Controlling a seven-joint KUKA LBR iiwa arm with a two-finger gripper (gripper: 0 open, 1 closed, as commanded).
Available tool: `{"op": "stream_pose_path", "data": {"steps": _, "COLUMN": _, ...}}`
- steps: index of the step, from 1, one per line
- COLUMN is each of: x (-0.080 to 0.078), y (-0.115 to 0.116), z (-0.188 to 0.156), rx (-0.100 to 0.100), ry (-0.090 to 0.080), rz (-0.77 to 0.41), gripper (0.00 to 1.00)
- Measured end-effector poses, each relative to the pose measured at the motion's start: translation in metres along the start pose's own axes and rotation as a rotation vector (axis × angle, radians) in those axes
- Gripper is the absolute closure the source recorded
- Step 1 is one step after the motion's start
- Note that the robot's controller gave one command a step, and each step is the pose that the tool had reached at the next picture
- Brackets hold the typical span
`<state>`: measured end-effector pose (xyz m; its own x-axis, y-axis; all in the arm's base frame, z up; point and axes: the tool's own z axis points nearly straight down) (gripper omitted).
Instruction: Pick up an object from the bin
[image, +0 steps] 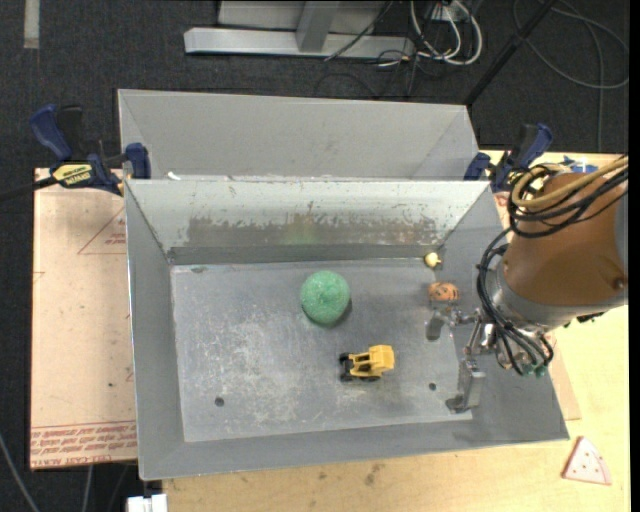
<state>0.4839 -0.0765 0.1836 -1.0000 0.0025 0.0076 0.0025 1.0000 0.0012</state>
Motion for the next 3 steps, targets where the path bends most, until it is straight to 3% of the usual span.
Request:
{"op": "stream_pose_path", "data": {"steps": 1, "x": -0.002, "y": 0.000, "z": -0.004, "rx": 0.001, "ry": -0.008, "rz": -0.003, "gripper": 0.00}}
{"op": "stream_pose_path", "data": {"steps": 2, "x": -0.019, "y": 0.043, "z": 0.069, "rx": 0.002, "ry": -0.014, "rz": -0.075, "gripper": 0.00}}
{"op": "stream_pose_path", "data": {"steps": 3, "x": -0.032, "y": 0.064, "z": 0.079, "rx": 0.001, "ry": -0.005, "rz": -0.247, "gripper": 0.00}}
